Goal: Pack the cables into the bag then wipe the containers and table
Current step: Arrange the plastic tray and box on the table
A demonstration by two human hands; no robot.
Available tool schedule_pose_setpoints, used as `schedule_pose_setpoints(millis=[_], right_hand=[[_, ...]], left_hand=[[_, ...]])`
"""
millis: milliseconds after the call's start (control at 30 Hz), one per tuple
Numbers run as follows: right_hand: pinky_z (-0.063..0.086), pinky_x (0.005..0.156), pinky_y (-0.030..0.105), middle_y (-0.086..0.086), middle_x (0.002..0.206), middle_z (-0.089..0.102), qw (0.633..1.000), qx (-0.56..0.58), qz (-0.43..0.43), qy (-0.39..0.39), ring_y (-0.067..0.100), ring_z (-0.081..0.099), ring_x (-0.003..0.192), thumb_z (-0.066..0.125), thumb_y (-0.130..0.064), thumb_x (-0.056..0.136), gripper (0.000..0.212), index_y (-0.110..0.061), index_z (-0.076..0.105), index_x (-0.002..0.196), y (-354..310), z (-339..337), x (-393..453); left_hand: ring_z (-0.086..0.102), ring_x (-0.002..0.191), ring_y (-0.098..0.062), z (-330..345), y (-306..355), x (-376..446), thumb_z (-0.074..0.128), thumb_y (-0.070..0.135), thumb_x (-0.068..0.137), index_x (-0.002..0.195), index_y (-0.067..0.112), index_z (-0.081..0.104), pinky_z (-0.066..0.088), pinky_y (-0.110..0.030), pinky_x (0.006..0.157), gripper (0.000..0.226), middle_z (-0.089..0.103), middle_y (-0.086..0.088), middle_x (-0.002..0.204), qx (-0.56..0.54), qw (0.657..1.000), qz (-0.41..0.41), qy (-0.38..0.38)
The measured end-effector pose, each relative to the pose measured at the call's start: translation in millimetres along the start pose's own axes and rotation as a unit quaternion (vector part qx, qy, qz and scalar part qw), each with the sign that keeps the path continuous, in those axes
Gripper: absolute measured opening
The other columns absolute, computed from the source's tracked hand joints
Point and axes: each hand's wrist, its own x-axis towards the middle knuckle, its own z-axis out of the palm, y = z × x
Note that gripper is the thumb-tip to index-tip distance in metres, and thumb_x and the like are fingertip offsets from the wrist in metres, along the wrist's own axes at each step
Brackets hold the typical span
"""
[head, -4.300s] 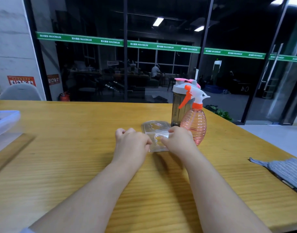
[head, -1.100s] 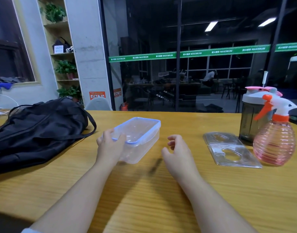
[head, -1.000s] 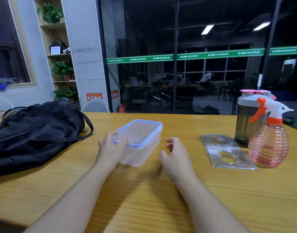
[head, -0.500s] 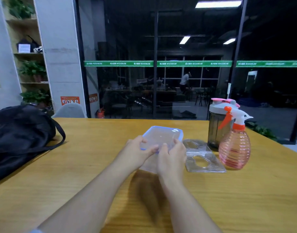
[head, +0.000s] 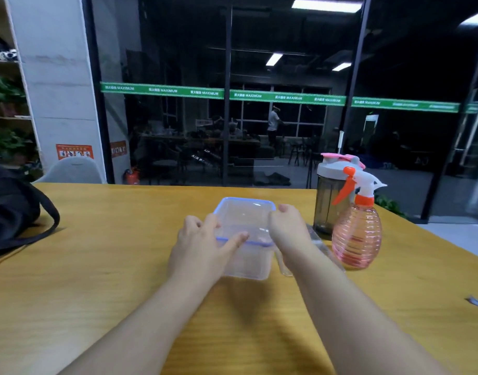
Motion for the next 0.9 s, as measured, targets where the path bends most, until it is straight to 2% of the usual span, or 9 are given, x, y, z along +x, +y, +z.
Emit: schedule_pose_setpoints(millis=[67, 233, 333, 467, 600, 667, 800, 833, 900], right_hand=[[0.034, 0.090, 0.030, 0.009, 0.143, 0.041, 0.999, -0.022, 0.018, -0.020, 0.026, 0.043, 0.122, 0.038, -0.011, 0.097, 0.051, -0.009, 0.028, 0.146, 3, -11, 18], [0.035, 0.102, 0.036, 0.009, 0.146, 0.040, 0.998, -0.039, 0.029, -0.035, 0.028, 0.041, 0.131, 0.046, -0.032, 0.098, 0.057, -0.008, 0.030, 0.147, 15, -9, 57], [0.035, 0.106, 0.039, 0.009, 0.146, 0.042, 0.997, -0.047, 0.027, -0.053, 0.029, 0.040, 0.132, 0.049, -0.039, 0.096, 0.060, -0.008, 0.034, 0.145, 18, -2, 75], [0.036, 0.107, 0.043, 0.009, 0.141, 0.047, 0.994, -0.077, 0.028, -0.066, 0.030, 0.044, 0.129, 0.049, -0.042, 0.095, 0.060, -0.008, 0.039, 0.142, 16, 6, 94], [0.041, 0.096, 0.036, 0.013, 0.123, 0.057, 0.990, -0.111, 0.046, -0.074, 0.030, 0.054, 0.112, 0.046, -0.040, 0.097, 0.052, -0.002, 0.050, 0.132, 18, 11, 111], [0.044, 0.090, 0.035, 0.014, 0.114, 0.062, 0.989, -0.115, 0.050, -0.078, 0.030, 0.058, 0.103, 0.047, -0.037, 0.097, 0.047, -0.001, 0.055, 0.126, 21, 12, 115], [0.045, 0.097, 0.038, 0.009, 0.120, 0.060, 0.989, -0.107, 0.042, -0.094, 0.028, 0.057, 0.110, 0.048, -0.037, 0.097, 0.044, -0.008, 0.054, 0.129, 23, 11, 118], [0.045, 0.094, 0.037, 0.008, 0.115, 0.060, 0.986, -0.135, 0.033, -0.092, 0.026, 0.057, 0.106, 0.046, -0.039, 0.098, 0.045, -0.007, 0.054, 0.129, 22, 12, 118], [0.044, 0.075, 0.030, 0.009, 0.102, 0.057, 0.971, -0.229, -0.002, -0.068, 0.026, 0.054, 0.092, 0.041, -0.038, 0.100, 0.046, -0.003, 0.052, 0.128, 15, 13, 114]], left_hand=[[0.046, 0.102, -0.019, 1, -7, 3, 0.047, 0.070, 0.075, 0.107, 0.025, 0.049, 0.042, -0.032, 0.080, 0.055, 0.037, 0.002, 0.107, -0.002, 0.999, 0.035, -0.008], [0.044, 0.097, -0.013, 1, -31, 14, 0.031, 0.080, 0.057, 0.103, 0.023, 0.052, 0.032, -0.022, 0.078, 0.076, 0.036, 0.006, 0.105, -0.037, 0.989, 0.139, -0.016], [0.046, 0.096, -0.004, 0, -41, 15, 0.036, 0.079, 0.056, 0.105, 0.029, 0.050, 0.035, -0.020, 0.079, 0.071, 0.034, 0.015, 0.107, -0.078, 0.983, 0.159, -0.052], [0.042, 0.105, 0.010, 4, -47, 16, 0.043, 0.074, 0.058, 0.100, 0.038, 0.042, 0.042, -0.023, 0.090, 0.055, 0.031, 0.032, 0.119, -0.123, 0.973, 0.175, -0.089], [0.043, 0.106, 0.013, 8, -47, 16, 0.043, 0.073, 0.063, 0.096, 0.046, 0.043, 0.046, -0.025, 0.092, 0.042, 0.032, 0.036, 0.121, -0.129, 0.967, 0.202, -0.091], [0.045, 0.105, 0.013, 8, -46, 15, 0.043, 0.082, 0.061, 0.097, 0.051, 0.044, 0.046, -0.025, 0.092, 0.047, 0.033, 0.035, 0.123, -0.136, 0.963, 0.217, -0.085], [0.045, 0.107, 0.012, 10, -46, 16, 0.034, 0.089, 0.060, 0.100, 0.053, 0.047, 0.046, -0.025, 0.092, 0.055, 0.036, 0.034, 0.124, -0.151, 0.960, 0.224, -0.076], [0.045, 0.108, 0.012, 10, -46, 15, 0.040, 0.086, 0.060, 0.101, 0.052, 0.048, 0.046, -0.024, 0.092, 0.054, 0.037, 0.034, 0.124, -0.153, 0.960, 0.222, -0.076], [0.043, 0.111, 0.014, 10, -46, 14, 0.044, 0.075, 0.063, 0.101, 0.052, 0.049, 0.043, -0.019, 0.091, 0.044, 0.037, 0.034, 0.124, -0.155, 0.961, 0.215, -0.079]])
